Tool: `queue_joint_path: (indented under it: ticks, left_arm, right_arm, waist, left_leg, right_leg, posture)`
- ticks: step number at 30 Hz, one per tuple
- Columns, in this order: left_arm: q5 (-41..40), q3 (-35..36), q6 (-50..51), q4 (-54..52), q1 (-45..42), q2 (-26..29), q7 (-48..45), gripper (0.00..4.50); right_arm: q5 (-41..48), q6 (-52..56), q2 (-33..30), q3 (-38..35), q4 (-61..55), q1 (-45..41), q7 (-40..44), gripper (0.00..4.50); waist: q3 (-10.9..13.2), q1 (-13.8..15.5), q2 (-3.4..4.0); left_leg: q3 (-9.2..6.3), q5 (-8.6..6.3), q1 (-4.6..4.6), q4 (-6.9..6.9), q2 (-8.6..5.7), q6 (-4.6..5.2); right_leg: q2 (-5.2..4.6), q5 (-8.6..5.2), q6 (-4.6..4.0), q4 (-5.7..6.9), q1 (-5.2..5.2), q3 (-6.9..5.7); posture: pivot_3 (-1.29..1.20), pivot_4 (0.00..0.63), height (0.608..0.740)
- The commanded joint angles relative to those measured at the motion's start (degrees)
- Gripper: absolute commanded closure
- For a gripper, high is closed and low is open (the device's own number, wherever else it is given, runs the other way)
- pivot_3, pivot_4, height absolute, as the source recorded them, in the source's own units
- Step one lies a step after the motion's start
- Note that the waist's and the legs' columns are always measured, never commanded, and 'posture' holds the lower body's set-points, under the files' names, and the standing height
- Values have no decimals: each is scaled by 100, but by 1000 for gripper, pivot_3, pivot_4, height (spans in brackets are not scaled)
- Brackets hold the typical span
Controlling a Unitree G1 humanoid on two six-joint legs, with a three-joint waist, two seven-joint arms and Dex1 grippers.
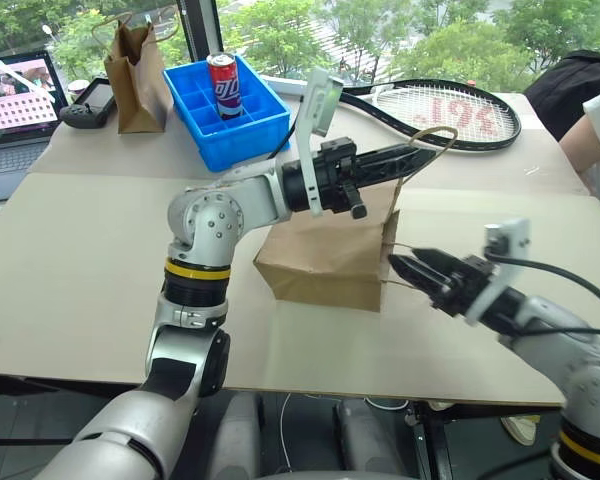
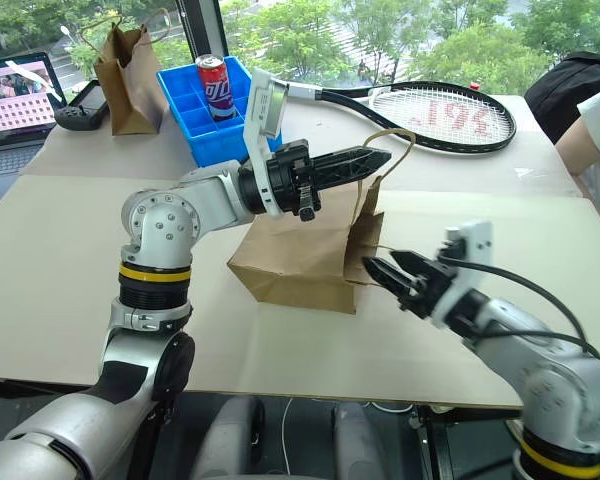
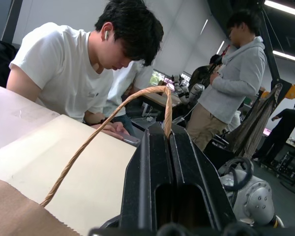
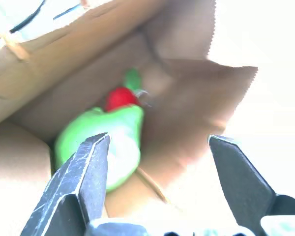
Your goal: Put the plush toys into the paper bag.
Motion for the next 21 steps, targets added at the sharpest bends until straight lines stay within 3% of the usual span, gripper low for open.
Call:
queue_joint_path:
  ticks: [1, 4, 7, 15, 21]
  left_arm:
    - [-37, 50, -190, -87, -68, -39, -30, 4500]
    - [-51, 50, -206, -109, -51, -46, -15, 4500]
    - [-62, 49, -211, -108, -49, -46, -12, 4500]
    - [-61, 62, -213, -154, -66, -49, 43, 4500]
    - [-76, 82, -192, -238, -54, -4, 112, 4500]
  right_arm:
    - [2125, -403, 284, -951, 103, 887, -601, 926]
    - [3049, -605, 431, -990, 142, 1801, -779, 926]
    - [3376, -917, 665, -572, 188, 2090, -1058, 926]
    - [3079, -1866, 1600, 657, 761, 1245, -2133, 926]
    - [2526, -2497, 2217, 906, 1424, 630, -2435, 926]
  waist:
    - [0, -6, 0]
    - [0, -16, 0]
    - [0, -73, 0]
    - [0, -95, 1]
    - [-1, -27, 2]
  left_leg:
    - [-1, 0, 0, 0, 1, 0]
    - [-3, 0, -3, 0, 0, 1]
    - [-1, 0, -3, 7, 1, 1]
    - [2, 19, 3, 7, 2, 32]
    - [1, 19, -13, 3, 1, 32]
  right_leg:
    - [1, 0, 0, 1, 0, 0]
    - [1, -1, 0, 2, -1, -2]
    - [1, -1, 1, 1, -1, 2]
    - [7, -5, 20, 2, -3, 6]
    - [6, 6, 2, 0, -10, 2]
  posture:
    - [0, 150, 656]
    - [0, 150, 656]
    - [0, 150, 656]
    - [0, 150, 656]
    - [0, 150, 656]
